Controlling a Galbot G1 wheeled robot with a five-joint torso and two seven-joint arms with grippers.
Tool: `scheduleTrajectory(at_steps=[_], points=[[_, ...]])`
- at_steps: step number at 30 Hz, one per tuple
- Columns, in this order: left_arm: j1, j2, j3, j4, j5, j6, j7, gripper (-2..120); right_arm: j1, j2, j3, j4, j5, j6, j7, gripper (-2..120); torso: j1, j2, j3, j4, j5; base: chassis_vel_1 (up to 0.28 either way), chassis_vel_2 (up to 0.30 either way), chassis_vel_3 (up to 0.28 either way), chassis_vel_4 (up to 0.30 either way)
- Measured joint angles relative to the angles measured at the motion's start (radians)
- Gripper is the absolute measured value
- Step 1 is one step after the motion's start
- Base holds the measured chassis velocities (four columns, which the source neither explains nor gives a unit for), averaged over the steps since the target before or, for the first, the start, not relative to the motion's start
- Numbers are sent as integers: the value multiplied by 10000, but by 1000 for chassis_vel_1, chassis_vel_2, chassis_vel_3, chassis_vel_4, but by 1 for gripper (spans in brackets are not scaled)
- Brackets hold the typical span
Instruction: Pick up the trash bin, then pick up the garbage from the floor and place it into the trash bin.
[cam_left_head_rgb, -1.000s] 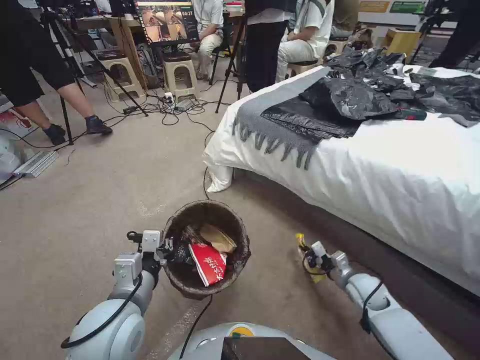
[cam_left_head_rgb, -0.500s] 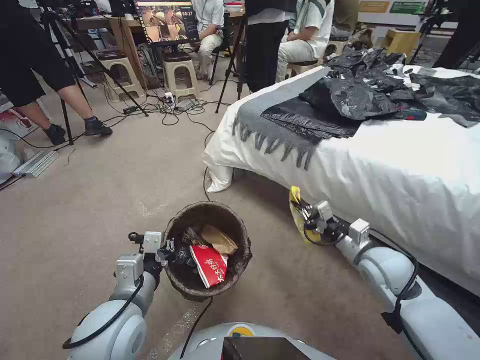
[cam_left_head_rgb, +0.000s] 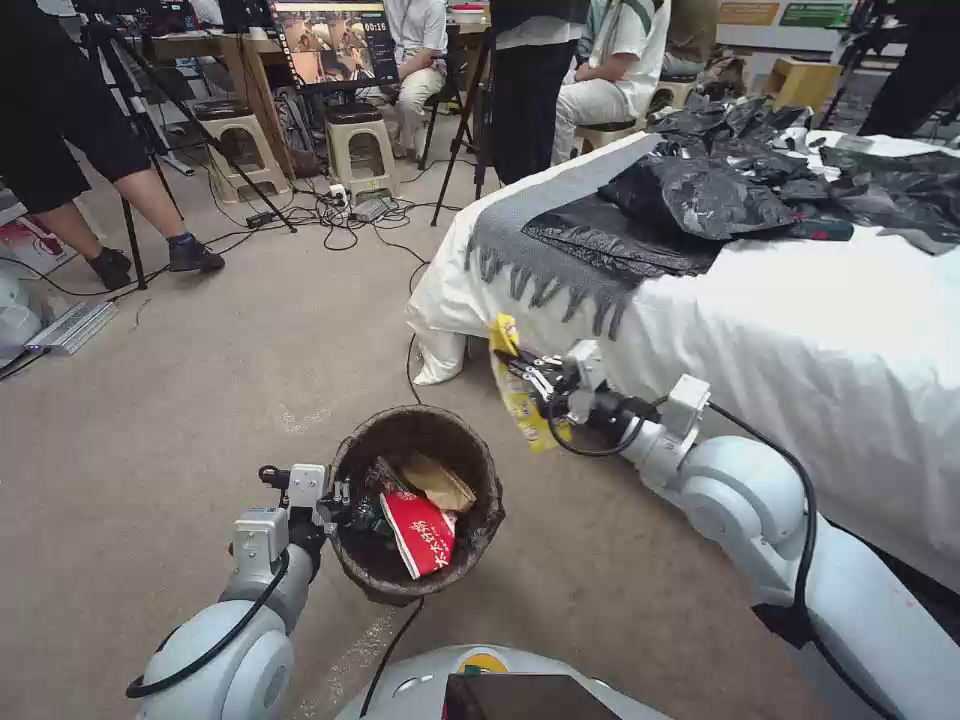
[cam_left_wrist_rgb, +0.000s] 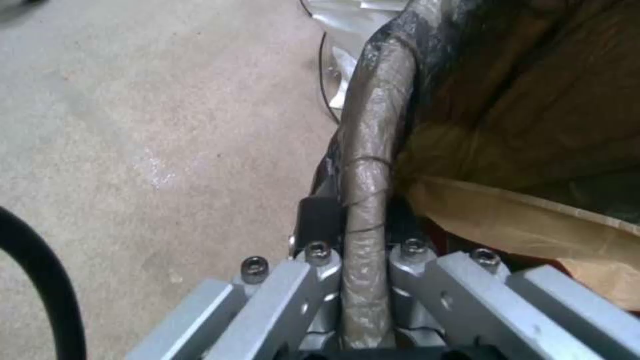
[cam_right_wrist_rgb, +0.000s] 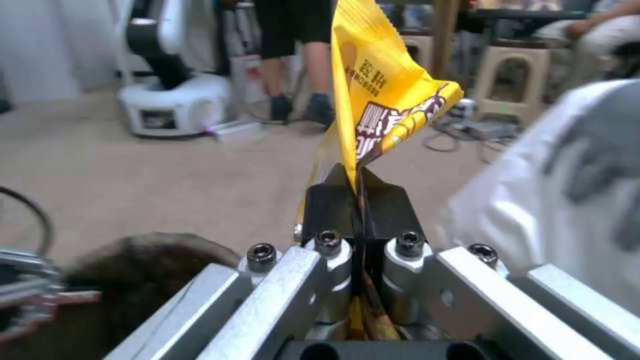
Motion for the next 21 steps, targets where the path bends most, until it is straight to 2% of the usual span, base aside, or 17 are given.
scheduleTrajectory(at_steps=[3, 9, 21], points=[[-24, -21, 20, 0, 5, 16, -13, 2, 631, -50, -1127, -9, 303, -185, 102, 0, 0, 0, 0, 1, 0, 0, 0, 0, 0], [-58, -43, 21, 0, 7, 43, -30, 2, 983, -172, -2202, -119, 327, -271, 200, 0, 0, 0, 0, 0, 1, 0, 0, 0, 0], [-93, -84, 62, 0, 12, 57, -44, 2, 1181, -151, -3629, -340, -60, -386, 406, 0, 0, 0, 0, -1, 0, 0, 0, 0, 0]])
